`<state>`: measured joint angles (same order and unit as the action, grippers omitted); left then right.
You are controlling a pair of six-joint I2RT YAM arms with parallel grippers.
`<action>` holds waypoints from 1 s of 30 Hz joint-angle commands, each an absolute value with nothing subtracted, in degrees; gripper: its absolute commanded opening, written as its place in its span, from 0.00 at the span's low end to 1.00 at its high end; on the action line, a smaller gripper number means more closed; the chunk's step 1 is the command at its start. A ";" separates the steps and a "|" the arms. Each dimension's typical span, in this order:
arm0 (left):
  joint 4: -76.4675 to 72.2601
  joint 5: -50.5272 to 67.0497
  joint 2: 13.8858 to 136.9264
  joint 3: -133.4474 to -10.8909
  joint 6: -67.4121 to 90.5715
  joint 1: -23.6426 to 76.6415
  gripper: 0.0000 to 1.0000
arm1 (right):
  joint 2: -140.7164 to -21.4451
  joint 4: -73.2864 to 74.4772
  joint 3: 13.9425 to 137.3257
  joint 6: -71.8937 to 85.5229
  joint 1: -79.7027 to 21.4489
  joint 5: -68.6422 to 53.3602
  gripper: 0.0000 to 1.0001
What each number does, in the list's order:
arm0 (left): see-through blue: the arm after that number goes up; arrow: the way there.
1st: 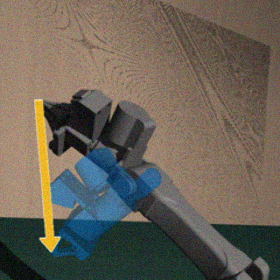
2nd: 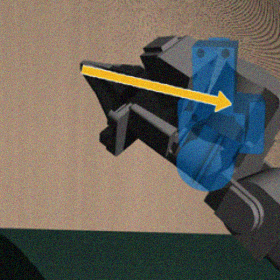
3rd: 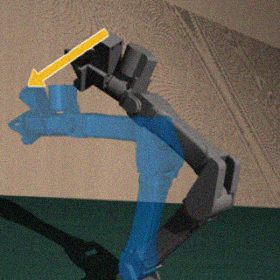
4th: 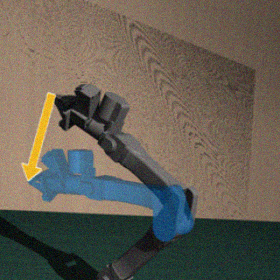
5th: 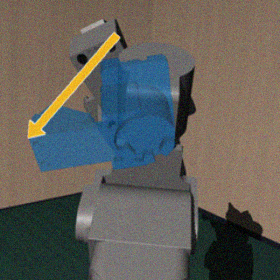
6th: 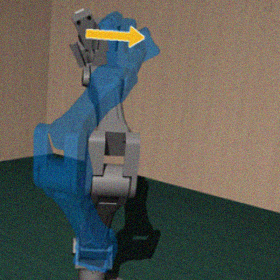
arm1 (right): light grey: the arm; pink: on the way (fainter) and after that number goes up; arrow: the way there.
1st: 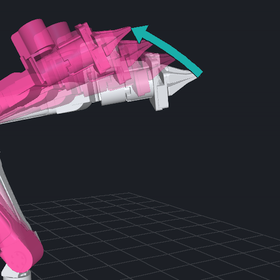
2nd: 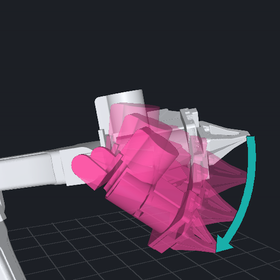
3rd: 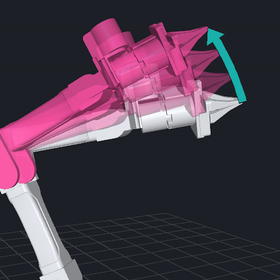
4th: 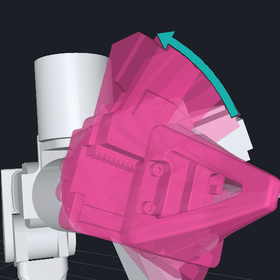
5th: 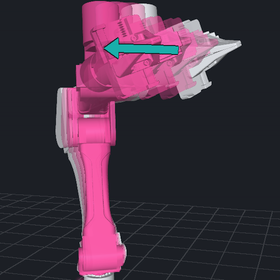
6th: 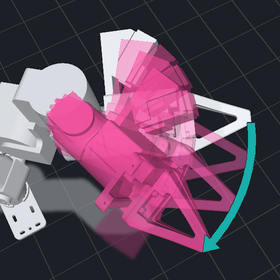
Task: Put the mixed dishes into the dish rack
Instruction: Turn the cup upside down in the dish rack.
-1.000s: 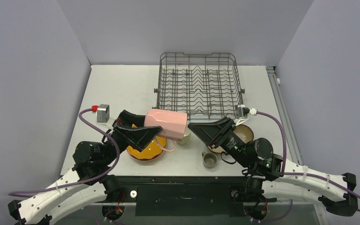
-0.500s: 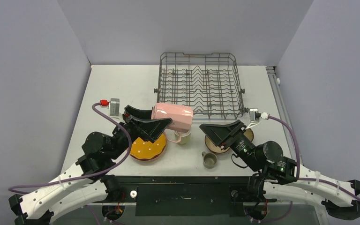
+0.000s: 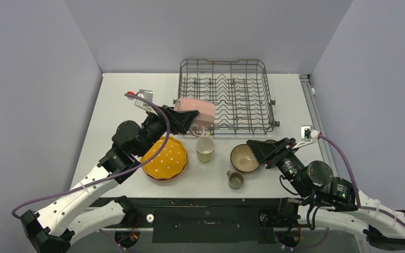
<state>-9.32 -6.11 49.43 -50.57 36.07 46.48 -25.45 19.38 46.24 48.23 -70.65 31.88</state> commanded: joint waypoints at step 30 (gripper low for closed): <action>-9.59 -8.34 90.29 -83.37 17.10 33.25 0.00 | -32.14 42.92 53.33 30.71 -71.00 39.81 0.36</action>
